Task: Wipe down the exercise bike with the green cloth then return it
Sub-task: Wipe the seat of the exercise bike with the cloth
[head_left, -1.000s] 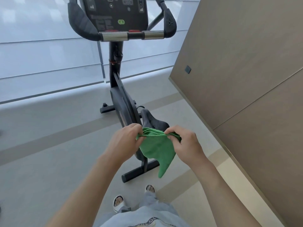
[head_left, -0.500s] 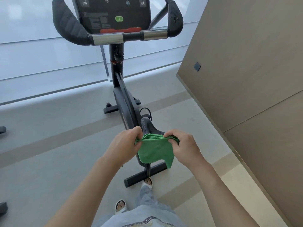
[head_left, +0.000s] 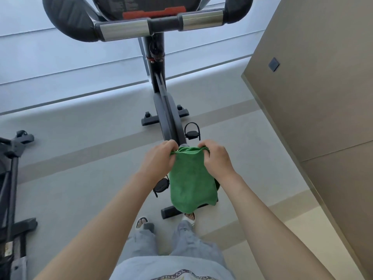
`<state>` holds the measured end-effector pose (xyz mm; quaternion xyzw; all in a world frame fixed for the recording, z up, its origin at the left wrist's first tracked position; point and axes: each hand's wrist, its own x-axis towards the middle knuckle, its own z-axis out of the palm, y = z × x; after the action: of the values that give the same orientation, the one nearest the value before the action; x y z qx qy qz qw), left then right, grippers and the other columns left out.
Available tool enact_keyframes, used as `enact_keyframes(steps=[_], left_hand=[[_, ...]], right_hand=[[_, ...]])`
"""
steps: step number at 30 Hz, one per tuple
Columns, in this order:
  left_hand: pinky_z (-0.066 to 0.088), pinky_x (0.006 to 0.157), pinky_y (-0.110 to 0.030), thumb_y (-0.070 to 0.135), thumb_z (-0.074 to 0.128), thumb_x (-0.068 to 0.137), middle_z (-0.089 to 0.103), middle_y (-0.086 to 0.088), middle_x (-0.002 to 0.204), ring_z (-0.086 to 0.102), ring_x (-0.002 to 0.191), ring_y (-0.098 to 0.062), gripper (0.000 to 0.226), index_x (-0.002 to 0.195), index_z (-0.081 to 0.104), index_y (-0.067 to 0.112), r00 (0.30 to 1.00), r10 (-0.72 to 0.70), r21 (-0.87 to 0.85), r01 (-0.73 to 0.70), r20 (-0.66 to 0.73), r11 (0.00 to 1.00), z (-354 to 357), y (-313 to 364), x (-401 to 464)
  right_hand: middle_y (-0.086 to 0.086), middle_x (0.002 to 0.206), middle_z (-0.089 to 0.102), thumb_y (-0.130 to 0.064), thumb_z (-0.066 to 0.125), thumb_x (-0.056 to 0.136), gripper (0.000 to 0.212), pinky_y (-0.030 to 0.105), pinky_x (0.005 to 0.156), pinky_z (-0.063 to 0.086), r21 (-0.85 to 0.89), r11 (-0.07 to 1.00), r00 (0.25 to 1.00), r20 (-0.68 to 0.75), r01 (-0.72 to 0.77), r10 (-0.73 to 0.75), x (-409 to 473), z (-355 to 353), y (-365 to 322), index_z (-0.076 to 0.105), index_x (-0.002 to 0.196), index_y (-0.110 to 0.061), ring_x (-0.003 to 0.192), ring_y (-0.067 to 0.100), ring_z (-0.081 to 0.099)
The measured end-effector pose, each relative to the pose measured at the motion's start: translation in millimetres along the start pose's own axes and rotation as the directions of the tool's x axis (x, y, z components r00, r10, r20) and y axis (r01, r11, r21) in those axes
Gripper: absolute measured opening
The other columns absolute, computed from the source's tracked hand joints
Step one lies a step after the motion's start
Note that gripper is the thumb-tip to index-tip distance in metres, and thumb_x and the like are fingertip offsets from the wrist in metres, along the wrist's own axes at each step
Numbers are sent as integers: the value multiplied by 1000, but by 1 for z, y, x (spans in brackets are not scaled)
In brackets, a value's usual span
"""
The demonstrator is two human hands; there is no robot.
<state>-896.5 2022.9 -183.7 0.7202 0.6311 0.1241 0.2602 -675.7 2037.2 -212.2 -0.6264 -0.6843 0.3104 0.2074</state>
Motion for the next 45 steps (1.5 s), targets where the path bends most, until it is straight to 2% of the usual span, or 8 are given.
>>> enact_keyframes(steps=[5, 10, 15, 19, 24, 31, 39, 45], left_hand=[[55, 80, -43, 11, 57, 101, 68, 0, 109, 66, 93, -25, 15, 112, 66, 15, 998, -27, -2, 27, 49, 1000, 16, -16, 17], [54, 77, -39, 11, 60, 99, 68, 0, 114, 69, 94, -24, 17, 115, 67, 15, 996, 26, -23, -24, 89, 999, 28, -33, 14], [56, 75, -41, 13, 59, 100, 67, 2, 112, 70, 92, -23, 15, 113, 66, 18, 987, 69, -69, -60, 142, 996, 36, -51, -4], [55, 73, -40, 15, 55, 99, 67, 2, 110, 69, 90, -23, 16, 110, 66, 18, 976, 105, -81, -91, 193, 993, 39, -71, -19], [43, 69, -28, 11, 57, 98, 68, 3, 108, 67, 86, -20, 18, 111, 68, 17, 971, 125, -69, -114, 201, 991, 41, -87, -25], [44, 69, -30, 13, 55, 100, 67, 5, 108, 65, 87, -21, 19, 113, 67, 19, 964, 144, -54, -136, 222, 989, 42, -93, -20], [37, 65, -20, 11, 57, 98, 66, 7, 104, 54, 81, -11, 19, 111, 68, 20, 964, 144, -44, -137, 224, 990, 49, -96, -37], [55, 72, -37, 10, 57, 99, 68, 5, 105, 67, 86, -19, 17, 109, 68, 18, 965, 105, -52, -95, 240, 994, 44, -94, -49]], right_hand=[[5, 116, 69, 6, 52, 95, 32, 39, 94, 50, -78, 994, 996, -52, -71, 67, 5, 26, 7, 71, 116, -11, 106, 25, 62], [6, 149, 57, -10, 67, 94, 45, 45, 110, 43, -230, 972, 999, 0, -45, 47, -27, 54, 6, 63, 139, -13, 134, 28, 53], [2, 177, 13, -63, 58, 98, 85, 55, 130, 20, -370, 920, 975, 122, -128, 185, -66, 97, 1, 22, 168, -31, 163, 30, 14], [2, 178, -11, -72, 40, 101, 91, 58, 132, 5, -496, 852, 965, 94, -166, 243, -80, 129, 4, 0, 170, -28, 165, 31, -9], [4, 179, -6, -63, 28, 106, 84, 55, 132, 3, -525, 827, 973, -5, -199, 230, -73, 144, 9, 4, 170, -17, 165, 30, -4], [11, 178, 4, -52, 26, 107, 79, 53, 133, 11, -519, 817, 960, -30, -252, 277, -44, 145, 9, 0, 170, -12, 164, 33, 10], [16, 158, 46, -58, 31, 110, 82, 49, 104, 48, -471, 838, 942, 40, -275, 332, 24, 128, 7, 7, 167, -4, 129, 33, 56], [14, 147, 53, -63, 44, 102, 94, 47, 102, 48, -516, 826, 961, 19, -227, 276, 9, 128, 10, 8, 166, -5, 122, 31, 58]])
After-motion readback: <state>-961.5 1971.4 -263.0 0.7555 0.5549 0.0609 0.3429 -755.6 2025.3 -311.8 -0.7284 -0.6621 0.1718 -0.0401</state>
